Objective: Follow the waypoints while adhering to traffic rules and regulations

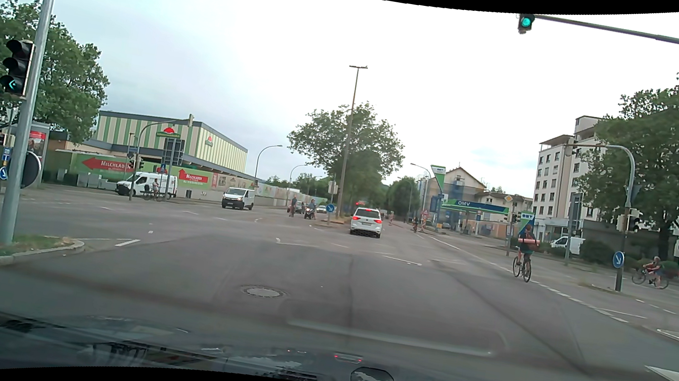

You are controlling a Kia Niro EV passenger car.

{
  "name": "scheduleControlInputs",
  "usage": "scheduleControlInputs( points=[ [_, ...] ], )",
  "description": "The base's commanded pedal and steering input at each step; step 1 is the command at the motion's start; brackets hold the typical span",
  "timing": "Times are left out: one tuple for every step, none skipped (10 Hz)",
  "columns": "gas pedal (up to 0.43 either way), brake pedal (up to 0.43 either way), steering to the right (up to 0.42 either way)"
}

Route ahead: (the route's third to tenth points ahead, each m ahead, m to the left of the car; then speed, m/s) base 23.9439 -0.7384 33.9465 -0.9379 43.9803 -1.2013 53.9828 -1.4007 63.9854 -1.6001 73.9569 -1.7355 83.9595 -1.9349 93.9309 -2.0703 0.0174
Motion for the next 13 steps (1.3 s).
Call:
scheduleControlInputs(
  points=[
    [0.0,0.256,0.002],
    [0.0,0.256,0.001],
    [0.0,0.256,0.002],
    [0.0,0.256,0.002],
    [0.0,0.256,0.002],
    [0.0,0.256,0.001],
    [0.0,0.256,0.002],
    [0.0,0.256,0.002],
    [0.0,0.256,0.002],
    [0.0,0.256,0.001],
    [0.0,0.256,0.002],
    [0.0,0.256,0.002],
    [0.0,0.256,0.002]
  ],
)
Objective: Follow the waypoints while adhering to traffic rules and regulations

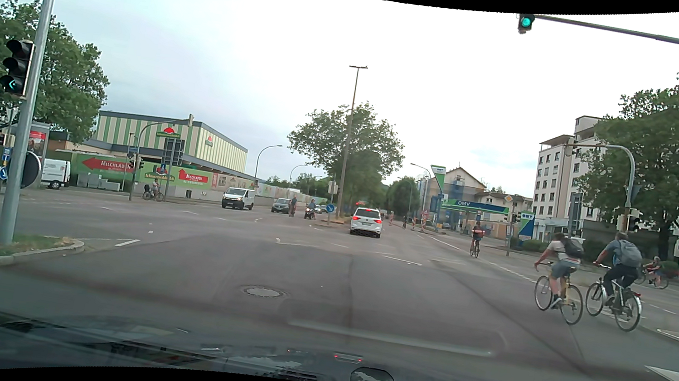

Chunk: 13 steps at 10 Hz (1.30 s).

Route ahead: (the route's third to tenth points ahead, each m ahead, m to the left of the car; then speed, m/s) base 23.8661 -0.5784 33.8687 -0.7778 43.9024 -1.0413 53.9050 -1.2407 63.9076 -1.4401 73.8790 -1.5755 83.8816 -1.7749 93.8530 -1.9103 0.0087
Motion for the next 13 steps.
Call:
scheduleControlInputs(
  points=[
    [0.0,0.256,0.002],
    [0.0,0.256,0.002],
    [0.0,0.256,0.002],
    [0.0,0.256,0.002],
    [0.0,0.256,0.002],
    [0.0,0.256,0.002],
    [0.0,0.256,0.001],
    [0.0,0.256,0.002],
    [0.0,0.256,0.002],
    [0.0,0.256,0.001],
    [0.0,0.256,0.002],
    [0.0,0.256,0.002],
    [0.0,0.256,0.002]
  ],
)
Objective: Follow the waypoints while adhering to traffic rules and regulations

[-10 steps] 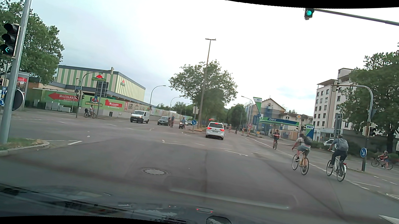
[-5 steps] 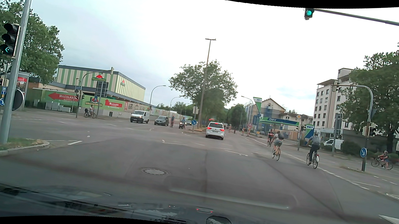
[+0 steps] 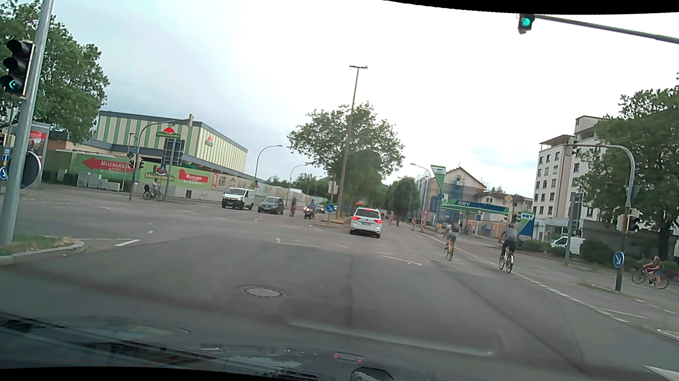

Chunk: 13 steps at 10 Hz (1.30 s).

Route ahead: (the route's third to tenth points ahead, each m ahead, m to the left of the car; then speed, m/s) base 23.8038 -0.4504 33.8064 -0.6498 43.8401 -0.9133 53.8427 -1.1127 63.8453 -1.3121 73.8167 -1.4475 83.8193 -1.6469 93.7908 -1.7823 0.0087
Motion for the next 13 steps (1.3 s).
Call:
scheduleControlInputs(
  points=[
    [0.0,0.256,0.002],
    [0.0,0.256,0.002],
    [0.0,0.256,0.002],
    [0.0,0.256,0.002],
    [0.0,0.256,0.002],
    [0.0,0.256,0.002],
    [0.0,0.256,0.002],
    [0.0,0.256,0.002],
    [0.0,0.256,0.002],
    [0.0,0.256,0.002],
    [0.0,0.262,0.001],
    [0.0,0.256,0.002],
    [0.0,0.256,0.002]
  ],
)
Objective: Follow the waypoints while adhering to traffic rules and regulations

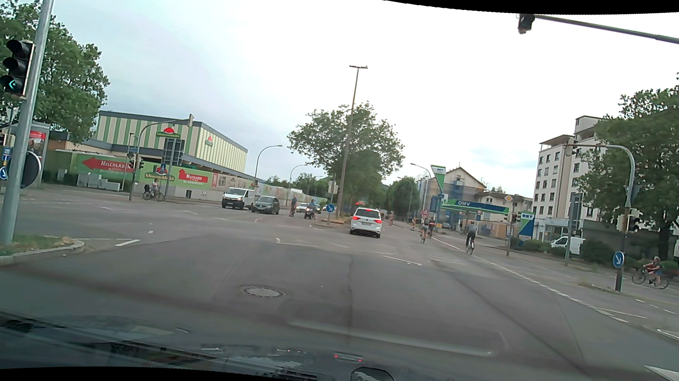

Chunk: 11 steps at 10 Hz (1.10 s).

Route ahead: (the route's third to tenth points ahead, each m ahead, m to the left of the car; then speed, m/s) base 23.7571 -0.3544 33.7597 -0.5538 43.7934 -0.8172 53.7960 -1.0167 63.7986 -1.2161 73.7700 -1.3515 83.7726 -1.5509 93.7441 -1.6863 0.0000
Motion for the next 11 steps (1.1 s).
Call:
scheduleControlInputs(
  points=[
    [0.0,0.256,0.002],
    [0.0,0.256,0.002],
    [0.0,0.262,0.002],
    [0.0,0.256,0.002],
    [0.0,0.256,0.002],
    [0.0,0.262,0.002],
    [0.0,0.262,0.002],
    [0.0,0.256,0.002],
    [0.0,0.256,0.002],
    [0.0,0.262,0.002],
    [0.0,0.256,0.002]
  ],
)
